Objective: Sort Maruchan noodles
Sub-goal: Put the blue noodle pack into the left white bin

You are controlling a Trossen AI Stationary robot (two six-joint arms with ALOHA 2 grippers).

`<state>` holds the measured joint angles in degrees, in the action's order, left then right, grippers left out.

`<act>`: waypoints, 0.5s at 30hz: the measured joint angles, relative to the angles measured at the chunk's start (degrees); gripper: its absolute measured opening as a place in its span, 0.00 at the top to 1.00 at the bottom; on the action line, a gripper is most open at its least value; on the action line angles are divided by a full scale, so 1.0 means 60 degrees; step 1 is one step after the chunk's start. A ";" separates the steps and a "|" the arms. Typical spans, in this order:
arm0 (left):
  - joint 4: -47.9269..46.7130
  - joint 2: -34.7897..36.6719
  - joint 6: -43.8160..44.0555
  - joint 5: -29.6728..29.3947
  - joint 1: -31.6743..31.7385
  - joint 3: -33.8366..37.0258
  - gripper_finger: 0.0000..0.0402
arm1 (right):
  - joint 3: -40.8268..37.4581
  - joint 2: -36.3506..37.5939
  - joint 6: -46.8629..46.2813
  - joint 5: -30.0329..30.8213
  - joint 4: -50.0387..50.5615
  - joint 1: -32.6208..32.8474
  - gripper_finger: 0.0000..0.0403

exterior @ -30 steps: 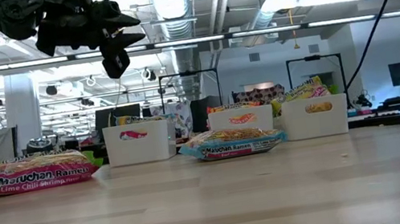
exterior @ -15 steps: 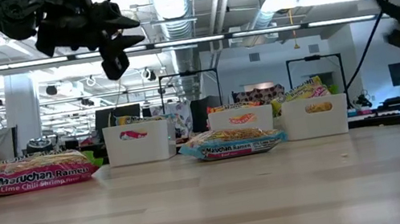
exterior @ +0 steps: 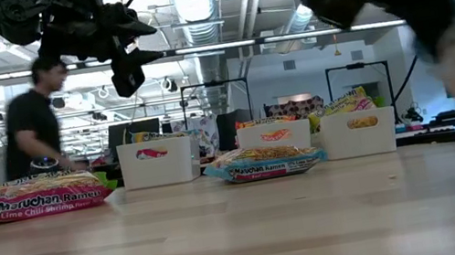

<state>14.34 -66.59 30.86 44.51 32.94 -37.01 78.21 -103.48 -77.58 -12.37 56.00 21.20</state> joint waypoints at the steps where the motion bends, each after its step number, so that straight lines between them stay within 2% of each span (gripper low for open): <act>1: 0.0005 0.0000 0.0018 -0.0229 -0.0037 0.0000 0.55 | 0.0102 0.0000 0.0198 0.0103 0.0009 -0.0147 0.99; 6: 0.0012 0.0000 0.0419 -0.1715 -0.0192 0.0000 0.46 | 0.0652 0.0000 0.1239 0.0624 0.0076 -0.0949 0.99; 15: 0.0012 0.0000 0.1569 -0.1797 -0.0414 0.0000 0.45 | 0.1914 0.0000 0.3363 0.1655 0.0692 -0.2687 0.99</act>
<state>14.41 -66.59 40.28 33.73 30.46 -37.01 89.69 -103.48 -57.40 -2.44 60.15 5.08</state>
